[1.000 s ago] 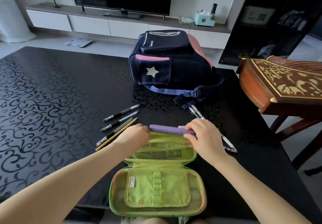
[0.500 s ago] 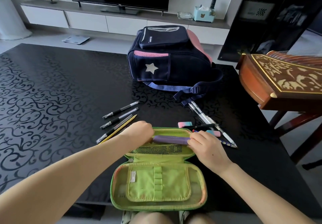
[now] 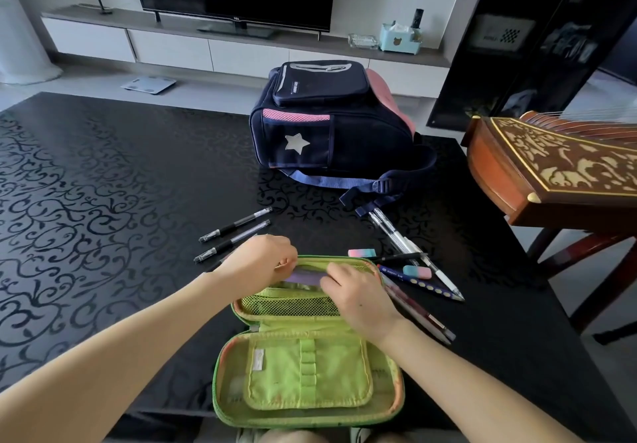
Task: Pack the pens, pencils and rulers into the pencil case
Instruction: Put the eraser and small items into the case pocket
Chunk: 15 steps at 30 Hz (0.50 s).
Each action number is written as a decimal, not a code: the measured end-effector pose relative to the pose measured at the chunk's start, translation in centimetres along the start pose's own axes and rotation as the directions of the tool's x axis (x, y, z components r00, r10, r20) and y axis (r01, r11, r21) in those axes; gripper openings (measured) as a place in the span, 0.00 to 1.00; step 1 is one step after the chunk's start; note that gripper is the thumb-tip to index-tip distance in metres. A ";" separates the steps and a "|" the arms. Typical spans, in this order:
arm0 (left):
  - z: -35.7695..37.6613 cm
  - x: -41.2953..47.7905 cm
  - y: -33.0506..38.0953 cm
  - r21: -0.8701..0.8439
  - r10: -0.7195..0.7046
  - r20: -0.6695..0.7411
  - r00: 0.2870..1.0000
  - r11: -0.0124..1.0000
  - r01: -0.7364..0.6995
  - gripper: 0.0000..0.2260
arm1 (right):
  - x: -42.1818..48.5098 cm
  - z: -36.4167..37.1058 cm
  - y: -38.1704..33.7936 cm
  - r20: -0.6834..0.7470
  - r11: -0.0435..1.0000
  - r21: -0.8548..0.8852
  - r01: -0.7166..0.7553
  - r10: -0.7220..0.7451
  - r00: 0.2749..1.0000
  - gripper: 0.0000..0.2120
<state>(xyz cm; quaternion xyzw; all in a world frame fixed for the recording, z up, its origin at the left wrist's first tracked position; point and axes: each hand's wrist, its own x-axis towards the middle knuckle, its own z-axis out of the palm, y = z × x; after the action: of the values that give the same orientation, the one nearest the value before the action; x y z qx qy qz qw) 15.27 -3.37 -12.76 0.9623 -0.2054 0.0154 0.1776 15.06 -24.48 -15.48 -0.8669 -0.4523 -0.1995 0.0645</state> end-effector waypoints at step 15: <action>3.0 -1.7 2.0 0.153 0.031 -0.039 0.999 0.988 -0.025 0.04 | -3.4 -1.6 3.3 0.145 0.834 0.147 -0.531 0.513 0.846 0.09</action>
<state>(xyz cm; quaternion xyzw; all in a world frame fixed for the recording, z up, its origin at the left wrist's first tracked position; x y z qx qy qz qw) 12.74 -5.45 -15.02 0.9696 -0.2134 0.0533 0.1076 15.52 -29.47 -15.21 -0.9566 -0.2172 -0.0890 0.1727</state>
